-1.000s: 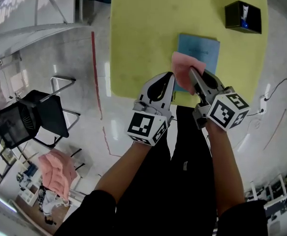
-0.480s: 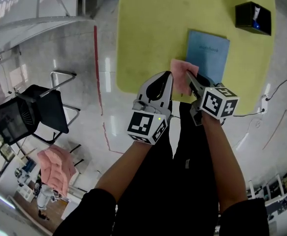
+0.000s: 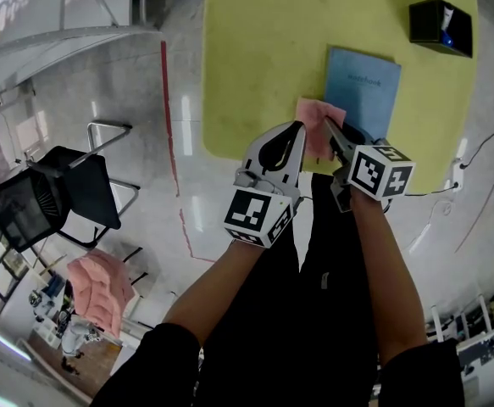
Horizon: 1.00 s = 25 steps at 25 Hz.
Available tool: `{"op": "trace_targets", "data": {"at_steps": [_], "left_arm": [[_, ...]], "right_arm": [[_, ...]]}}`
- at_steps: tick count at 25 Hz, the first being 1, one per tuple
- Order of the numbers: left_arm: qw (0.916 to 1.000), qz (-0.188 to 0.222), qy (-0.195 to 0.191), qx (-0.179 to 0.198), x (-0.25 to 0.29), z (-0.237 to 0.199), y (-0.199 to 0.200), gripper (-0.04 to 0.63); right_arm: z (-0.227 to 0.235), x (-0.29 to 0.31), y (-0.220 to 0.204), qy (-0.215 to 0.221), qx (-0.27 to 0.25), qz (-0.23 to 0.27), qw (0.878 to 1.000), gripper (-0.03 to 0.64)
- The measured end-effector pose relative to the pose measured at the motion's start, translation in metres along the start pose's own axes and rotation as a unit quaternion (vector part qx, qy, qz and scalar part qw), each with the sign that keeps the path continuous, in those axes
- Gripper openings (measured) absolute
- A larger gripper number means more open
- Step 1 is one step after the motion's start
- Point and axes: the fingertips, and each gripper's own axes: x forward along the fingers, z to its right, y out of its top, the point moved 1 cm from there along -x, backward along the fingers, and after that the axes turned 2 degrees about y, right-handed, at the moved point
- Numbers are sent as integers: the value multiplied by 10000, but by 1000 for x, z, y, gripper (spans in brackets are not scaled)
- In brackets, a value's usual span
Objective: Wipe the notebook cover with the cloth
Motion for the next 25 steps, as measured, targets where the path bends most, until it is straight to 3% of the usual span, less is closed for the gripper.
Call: {"op": "trace_targets", "data": {"at_steps": [6, 25], "left_arm": [[10000, -11, -12, 25, 1, -4, 1, 15], [9998, -44, -82, 183, 7, 15, -1, 15]], "right_arm": [[3, -3, -1, -249, -277, -6, 9993, 41], [24, -23, 3, -285, 17, 153, 9995, 40]]}}
